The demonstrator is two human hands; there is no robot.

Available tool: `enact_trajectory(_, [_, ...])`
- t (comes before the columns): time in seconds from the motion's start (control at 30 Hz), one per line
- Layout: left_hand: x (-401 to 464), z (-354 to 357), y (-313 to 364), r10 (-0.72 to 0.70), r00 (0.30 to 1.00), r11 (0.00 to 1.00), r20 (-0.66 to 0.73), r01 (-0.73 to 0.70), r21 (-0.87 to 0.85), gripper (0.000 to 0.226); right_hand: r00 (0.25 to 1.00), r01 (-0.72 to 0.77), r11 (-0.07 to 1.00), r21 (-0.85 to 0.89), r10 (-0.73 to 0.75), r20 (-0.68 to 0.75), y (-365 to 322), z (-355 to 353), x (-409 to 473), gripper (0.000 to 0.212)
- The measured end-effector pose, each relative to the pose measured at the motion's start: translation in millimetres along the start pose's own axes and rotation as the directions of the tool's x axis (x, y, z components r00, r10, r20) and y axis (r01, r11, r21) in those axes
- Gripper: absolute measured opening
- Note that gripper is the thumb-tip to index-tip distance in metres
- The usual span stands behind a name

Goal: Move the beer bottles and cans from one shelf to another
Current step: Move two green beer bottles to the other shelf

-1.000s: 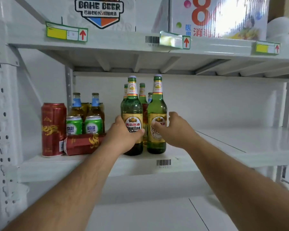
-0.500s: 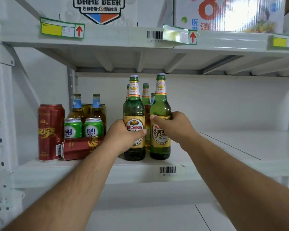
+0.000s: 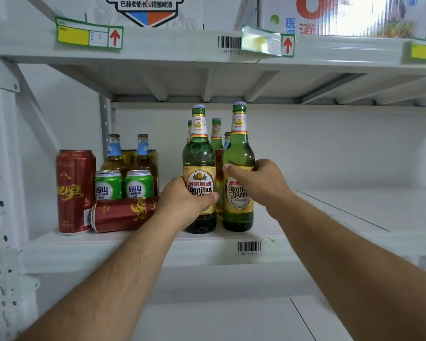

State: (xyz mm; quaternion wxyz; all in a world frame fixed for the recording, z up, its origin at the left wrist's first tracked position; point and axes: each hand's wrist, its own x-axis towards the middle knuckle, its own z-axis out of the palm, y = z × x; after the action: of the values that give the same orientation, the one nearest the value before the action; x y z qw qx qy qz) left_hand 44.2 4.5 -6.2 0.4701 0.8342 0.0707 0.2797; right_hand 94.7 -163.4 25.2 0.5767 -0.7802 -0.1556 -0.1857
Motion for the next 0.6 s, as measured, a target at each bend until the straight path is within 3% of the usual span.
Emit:
enact_trajectory(0.17, [-2.9, 0.8, -1.7, 0.001, 1.000, 1.000, 0.015, -0.001, 0.019, 0.063, 0.999, 0.017, 1.000, 0.019, -0.017, 0.040, -2.2, -1.6, 0.5, 0.026])
enact_trajectory(0.6, [-10.5, 1.7, 3.5, -0.034, 0.999, 0.989, -0.040, 0.028, -0.143, 0.057, 0.996, 0.042, 0.998, 0.049, -0.038, -0.084, -4.2, -6.0, -9.1, 0.040])
